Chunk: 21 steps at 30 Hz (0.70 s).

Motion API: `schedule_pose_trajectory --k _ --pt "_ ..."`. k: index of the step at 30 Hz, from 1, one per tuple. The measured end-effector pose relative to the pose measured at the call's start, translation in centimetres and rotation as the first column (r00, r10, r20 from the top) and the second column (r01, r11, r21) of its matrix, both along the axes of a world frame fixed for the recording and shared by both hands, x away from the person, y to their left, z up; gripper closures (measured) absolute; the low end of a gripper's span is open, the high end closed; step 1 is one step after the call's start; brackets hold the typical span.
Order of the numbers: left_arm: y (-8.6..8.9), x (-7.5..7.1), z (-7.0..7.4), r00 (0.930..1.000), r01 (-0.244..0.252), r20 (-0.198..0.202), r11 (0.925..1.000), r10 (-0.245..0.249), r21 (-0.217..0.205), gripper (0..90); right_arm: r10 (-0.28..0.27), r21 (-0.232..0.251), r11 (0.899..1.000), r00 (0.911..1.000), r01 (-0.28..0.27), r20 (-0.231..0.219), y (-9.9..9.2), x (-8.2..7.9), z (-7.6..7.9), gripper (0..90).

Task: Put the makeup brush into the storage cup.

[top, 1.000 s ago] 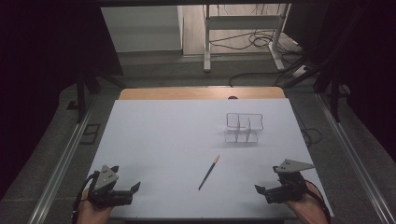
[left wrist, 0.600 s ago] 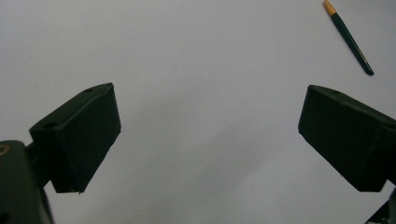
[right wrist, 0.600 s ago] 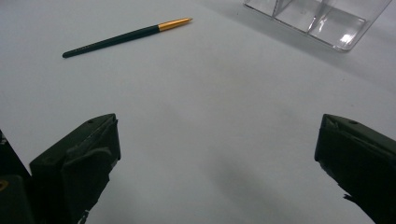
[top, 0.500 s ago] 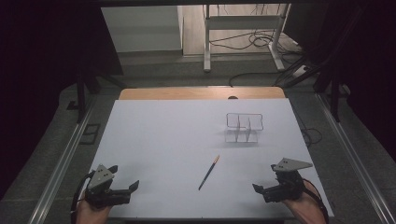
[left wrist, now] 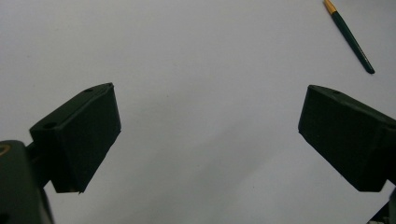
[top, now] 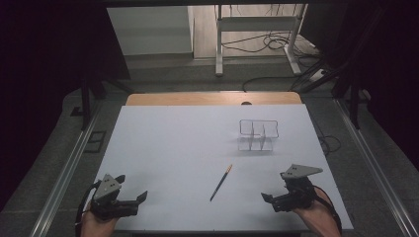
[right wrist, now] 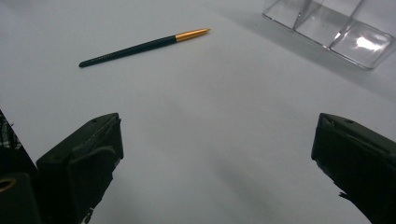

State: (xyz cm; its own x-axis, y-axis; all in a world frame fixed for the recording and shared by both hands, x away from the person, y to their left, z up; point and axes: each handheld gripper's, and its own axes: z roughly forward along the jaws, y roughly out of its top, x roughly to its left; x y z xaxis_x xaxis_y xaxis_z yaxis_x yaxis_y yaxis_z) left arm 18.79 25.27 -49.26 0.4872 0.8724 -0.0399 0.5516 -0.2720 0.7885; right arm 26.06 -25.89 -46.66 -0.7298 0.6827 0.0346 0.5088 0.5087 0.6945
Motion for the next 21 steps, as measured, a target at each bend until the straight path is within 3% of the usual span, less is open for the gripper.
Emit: schedule_pose_trajectory --k 21 --pt "0.0 0.1 -0.1 1.0 -0.003 -0.004 1.0 0.003 -0.007 6.3 0.028 0.017 0.999 0.999 -0.028 0.034 2.1 1.0 0.4 1.3"
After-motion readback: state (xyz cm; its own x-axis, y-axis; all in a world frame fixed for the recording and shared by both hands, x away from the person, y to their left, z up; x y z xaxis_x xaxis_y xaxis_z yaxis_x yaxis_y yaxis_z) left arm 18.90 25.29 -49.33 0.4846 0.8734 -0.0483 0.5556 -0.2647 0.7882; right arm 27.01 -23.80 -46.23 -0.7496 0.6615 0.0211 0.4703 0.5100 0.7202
